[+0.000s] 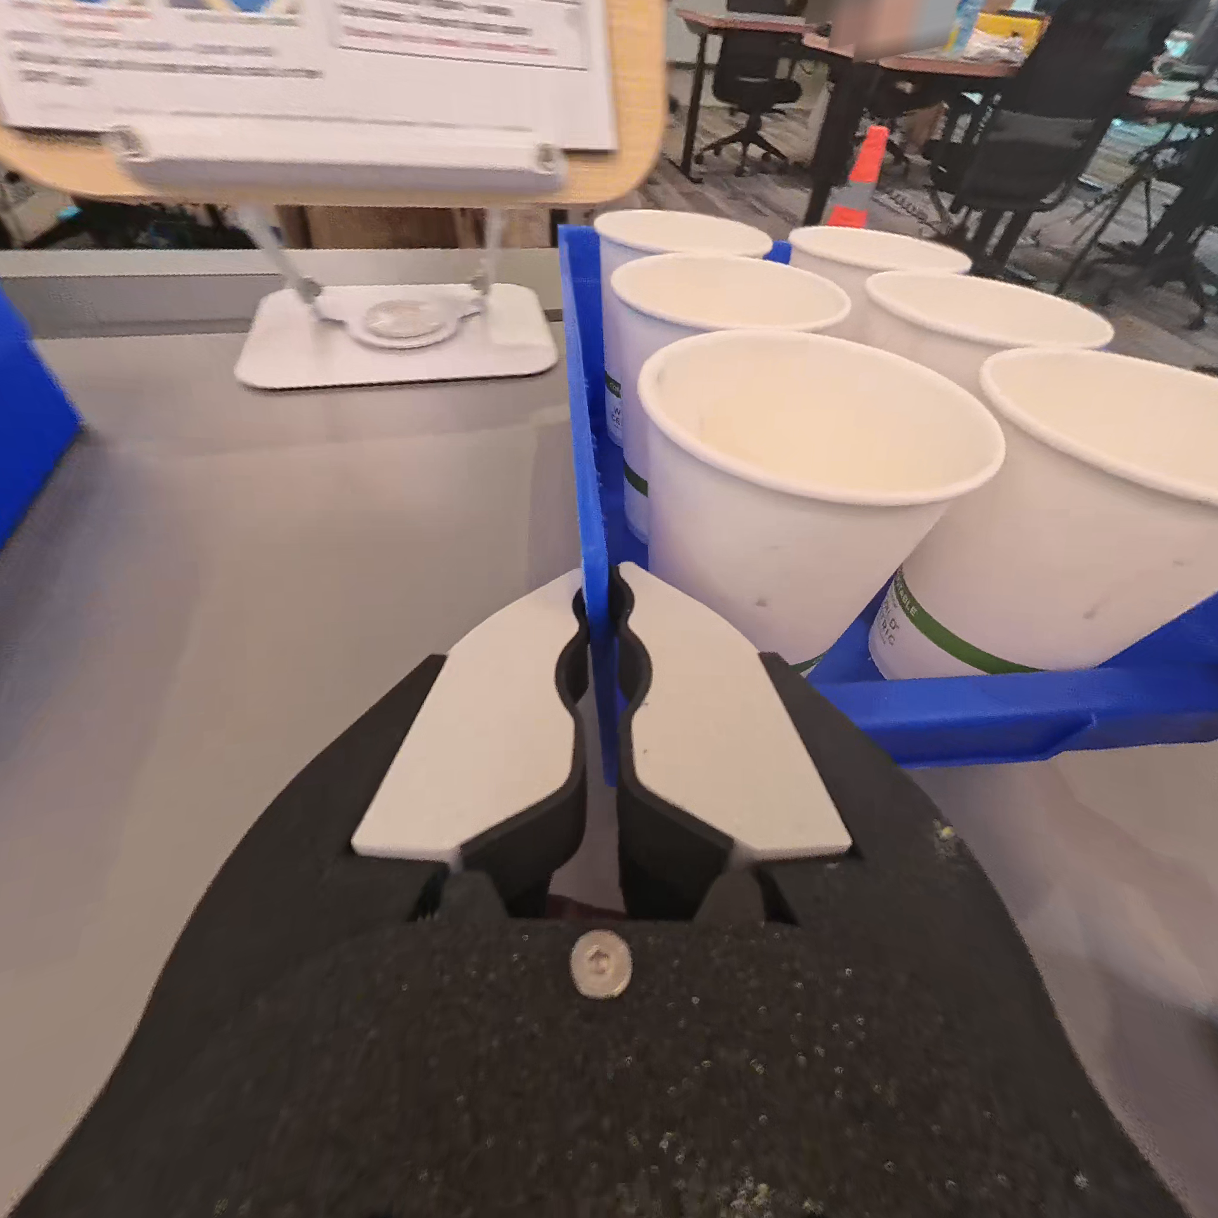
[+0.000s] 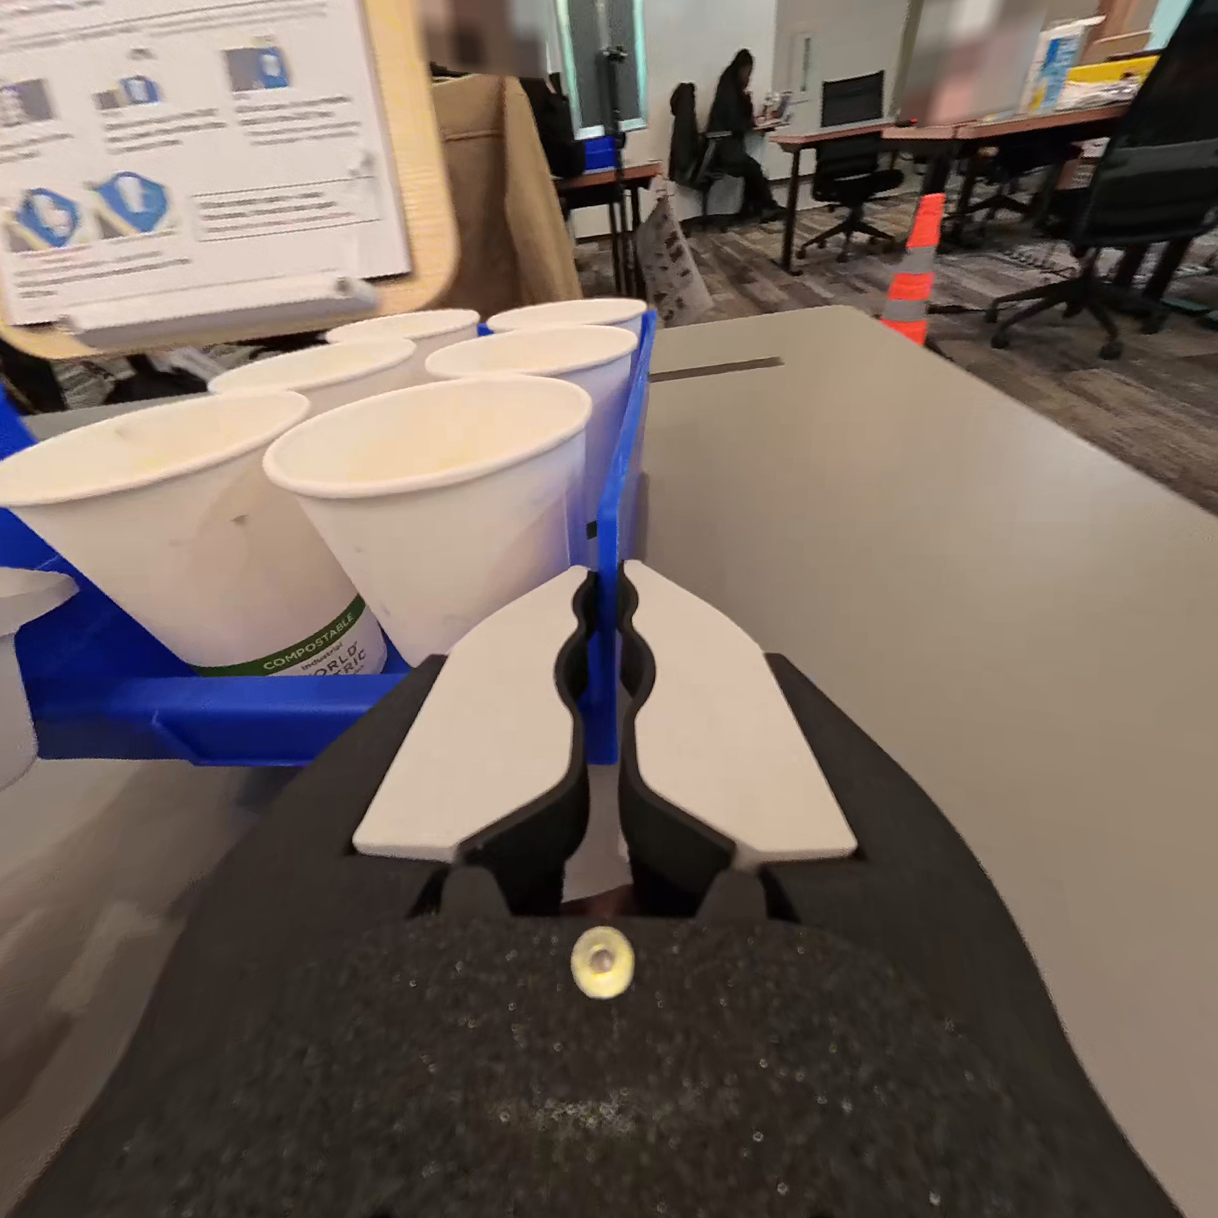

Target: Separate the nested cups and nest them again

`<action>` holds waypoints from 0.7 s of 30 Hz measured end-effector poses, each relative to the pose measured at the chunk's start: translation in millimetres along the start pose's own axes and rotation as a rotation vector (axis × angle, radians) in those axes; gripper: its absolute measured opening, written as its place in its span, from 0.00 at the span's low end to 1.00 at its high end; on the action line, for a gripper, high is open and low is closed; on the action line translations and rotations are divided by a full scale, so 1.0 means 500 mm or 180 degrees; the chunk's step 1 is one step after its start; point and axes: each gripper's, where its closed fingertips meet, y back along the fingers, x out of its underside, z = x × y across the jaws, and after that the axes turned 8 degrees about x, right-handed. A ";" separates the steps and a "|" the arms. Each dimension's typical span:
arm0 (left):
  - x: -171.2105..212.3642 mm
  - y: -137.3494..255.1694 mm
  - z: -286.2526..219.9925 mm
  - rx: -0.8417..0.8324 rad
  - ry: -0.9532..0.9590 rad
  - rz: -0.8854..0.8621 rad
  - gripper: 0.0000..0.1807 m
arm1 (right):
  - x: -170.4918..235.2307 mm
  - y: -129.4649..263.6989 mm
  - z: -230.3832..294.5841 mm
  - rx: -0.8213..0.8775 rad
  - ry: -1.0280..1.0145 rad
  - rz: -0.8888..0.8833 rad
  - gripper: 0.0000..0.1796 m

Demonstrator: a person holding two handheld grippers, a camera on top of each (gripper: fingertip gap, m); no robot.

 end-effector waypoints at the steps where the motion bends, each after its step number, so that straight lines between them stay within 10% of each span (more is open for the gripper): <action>1: 0.000 0.021 0.027 -0.0056 0.0024 -0.0020 0.01 | 0.003 0.007 0.030 -0.0051 -0.0017 -0.0012 0.02; 21: 0.064 0.222 0.383 -0.0804 0.0244 -0.0124 0.01 | 0.089 0.066 0.407 -0.0952 0.0100 0.0389 0.03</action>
